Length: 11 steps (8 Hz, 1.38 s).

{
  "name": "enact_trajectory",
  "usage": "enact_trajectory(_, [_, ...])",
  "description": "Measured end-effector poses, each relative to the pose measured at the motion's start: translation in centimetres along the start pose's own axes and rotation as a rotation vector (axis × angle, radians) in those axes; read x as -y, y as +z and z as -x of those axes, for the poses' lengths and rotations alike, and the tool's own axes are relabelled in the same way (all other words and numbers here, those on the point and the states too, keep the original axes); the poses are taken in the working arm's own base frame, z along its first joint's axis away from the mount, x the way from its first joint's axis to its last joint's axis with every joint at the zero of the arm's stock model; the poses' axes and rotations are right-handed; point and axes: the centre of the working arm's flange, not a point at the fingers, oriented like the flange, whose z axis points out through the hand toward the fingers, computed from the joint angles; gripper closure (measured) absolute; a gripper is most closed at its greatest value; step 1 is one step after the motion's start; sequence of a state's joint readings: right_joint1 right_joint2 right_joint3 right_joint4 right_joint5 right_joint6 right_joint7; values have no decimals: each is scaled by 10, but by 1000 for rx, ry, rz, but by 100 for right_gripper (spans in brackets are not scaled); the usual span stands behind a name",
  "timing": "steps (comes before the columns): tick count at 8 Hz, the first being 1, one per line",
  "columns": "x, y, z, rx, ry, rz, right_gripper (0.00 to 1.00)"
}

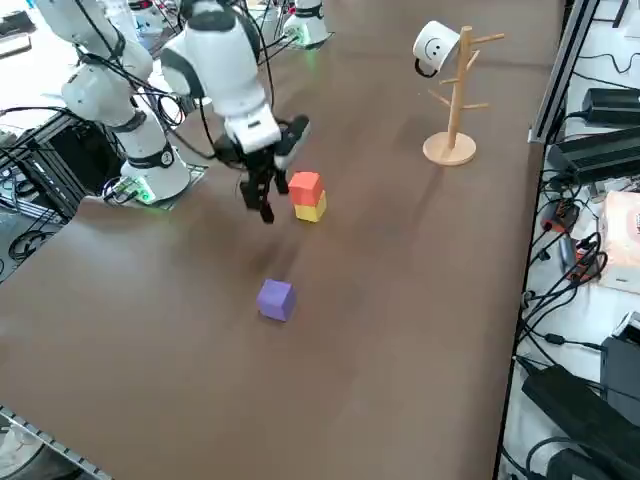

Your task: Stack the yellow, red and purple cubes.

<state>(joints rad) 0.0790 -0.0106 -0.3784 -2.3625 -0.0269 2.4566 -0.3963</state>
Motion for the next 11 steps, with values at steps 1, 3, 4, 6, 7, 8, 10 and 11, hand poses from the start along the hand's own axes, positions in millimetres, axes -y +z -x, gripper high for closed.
enact_trajectory(1, [-22, 22, 1, 2, -35, 32, 0])
enact_trajectory(3, [-58, 53, 4, 12, -83, 80, 0])
enact_trajectory(4, [-69, 62, 5, 10, -77, 96, 0])
enact_trajectory(6, [-87, 69, 1, 5, -57, 107, 0])
enact_trajectory(7, [-93, 70, -3, -4, -52, 103, 0])
enact_trajectory(8, [-97, 72, -6, -15, -49, 91, 0])
enact_trajectory(10, [-103, 79, -10, -21, -46, 30, 0])
enact_trajectory(11, [-108, 83, -13, -23, -55, -8, 0])
